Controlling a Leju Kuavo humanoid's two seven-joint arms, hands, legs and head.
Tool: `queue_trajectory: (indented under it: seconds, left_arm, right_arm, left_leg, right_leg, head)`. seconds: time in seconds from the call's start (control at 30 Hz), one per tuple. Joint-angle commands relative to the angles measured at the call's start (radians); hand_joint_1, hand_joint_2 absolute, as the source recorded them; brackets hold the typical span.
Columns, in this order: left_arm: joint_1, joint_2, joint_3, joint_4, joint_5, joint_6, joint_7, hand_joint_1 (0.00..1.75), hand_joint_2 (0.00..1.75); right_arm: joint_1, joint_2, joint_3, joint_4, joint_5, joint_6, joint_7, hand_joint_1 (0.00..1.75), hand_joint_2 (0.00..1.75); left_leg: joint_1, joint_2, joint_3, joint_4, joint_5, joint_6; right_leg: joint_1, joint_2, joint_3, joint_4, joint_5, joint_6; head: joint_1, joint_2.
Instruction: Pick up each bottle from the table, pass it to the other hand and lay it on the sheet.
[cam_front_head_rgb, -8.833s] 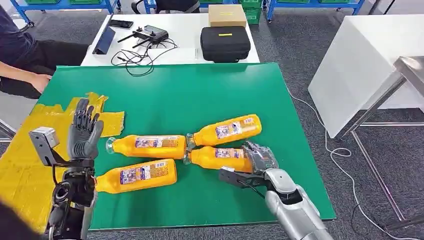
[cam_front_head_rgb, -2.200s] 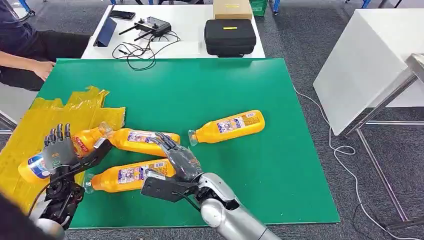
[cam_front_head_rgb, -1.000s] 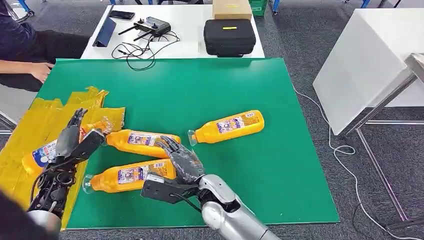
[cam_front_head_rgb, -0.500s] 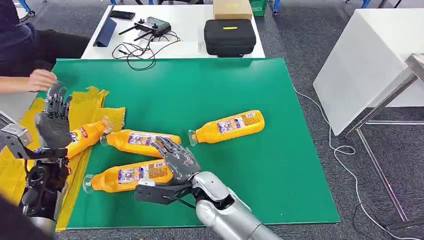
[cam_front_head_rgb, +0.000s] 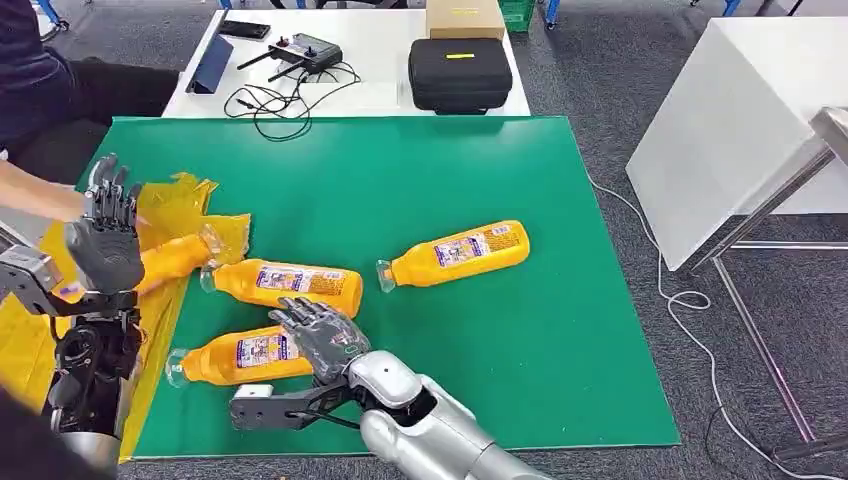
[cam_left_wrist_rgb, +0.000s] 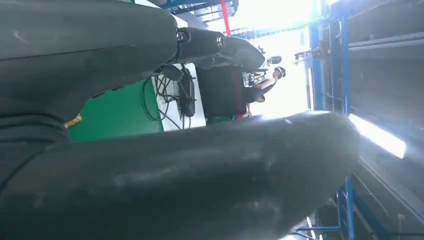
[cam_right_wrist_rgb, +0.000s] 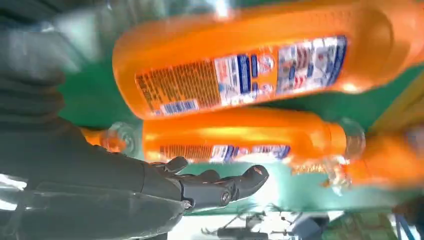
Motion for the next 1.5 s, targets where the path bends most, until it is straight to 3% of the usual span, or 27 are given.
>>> queue_trajectory:
  seconds: [0.03,0.47,0.5,0.53,0.57,0.6,1.5]
  left_arm:
    - [-0.075,-0.021,0.037,0.070,-0.012,-0.003,0.006,0.00,0.00]
    - [-0.080,-0.025,0.052,0.093,0.011,-0.015,0.006,0.00,0.00]
    - [-0.078,-0.024,0.053,0.093,0.014,-0.019,0.006,0.00,0.00]
    - [-0.077,-0.023,0.052,0.092,0.013,-0.017,0.006,0.00,0.00]
    - [-0.076,-0.023,0.054,0.091,0.015,-0.017,0.006,0.00,0.00]
    - [-0.074,-0.023,0.056,0.093,0.018,-0.019,0.006,0.00,0.00]
    - [-0.059,-0.012,0.079,0.114,0.037,-0.035,0.006,0.00,0.00]
  right_arm:
    - [-0.044,-0.004,0.134,0.158,0.022,0.036,0.121,0.00,1.75]
    - [-0.044,-0.040,0.127,0.241,0.049,0.158,0.192,0.00,1.75]
    - [-0.044,-0.041,0.130,0.241,0.054,0.171,0.187,0.07,1.75]
    - [-0.043,-0.041,0.124,0.240,0.049,0.176,0.181,0.87,1.75]
    - [-0.043,-0.041,0.120,0.240,0.046,0.179,0.179,1.41,1.75]
    - [-0.044,-0.040,0.119,0.241,0.045,0.185,0.176,1.71,1.75]
    - [-0.123,-0.017,0.079,0.217,0.008,0.198,0.060,1.75,1.75]
  left_leg:
    - [0.000,-0.003,0.003,-0.001,-0.001,0.000]
    - [0.000,-0.003,0.004,-0.002,0.000,0.000]
    - [0.000,-0.004,0.007,-0.002,-0.001,0.000]
    - [0.000,-0.003,0.006,-0.002,0.000,0.000]
    - [0.000,-0.003,0.005,-0.002,0.000,0.000]
    - [0.000,-0.004,0.007,-0.002,0.000,0.000]
    - [0.000,-0.001,0.008,-0.001,0.000,0.000]
  right_leg:
    - [0.001,-0.004,0.004,-0.001,-0.001,0.000]
    - [0.000,-0.004,0.005,-0.002,-0.001,0.000]
    - [0.001,-0.006,0.008,-0.002,-0.002,0.000]
    - [0.000,-0.005,0.006,-0.002,-0.002,0.000]
    - [0.000,-0.004,0.005,-0.002,-0.001,0.000]
    - [0.001,-0.006,0.008,-0.002,-0.002,0.000]
    - [0.000,-0.002,0.008,-0.001,-0.001,0.000]
  head:
    - [0.000,0.000]
    - [0.000,0.000]
    - [0.000,0.000]
    - [0.000,0.000]
    - [0.000,0.000]
    - [0.000,0.000]
    - [0.000,0.000]
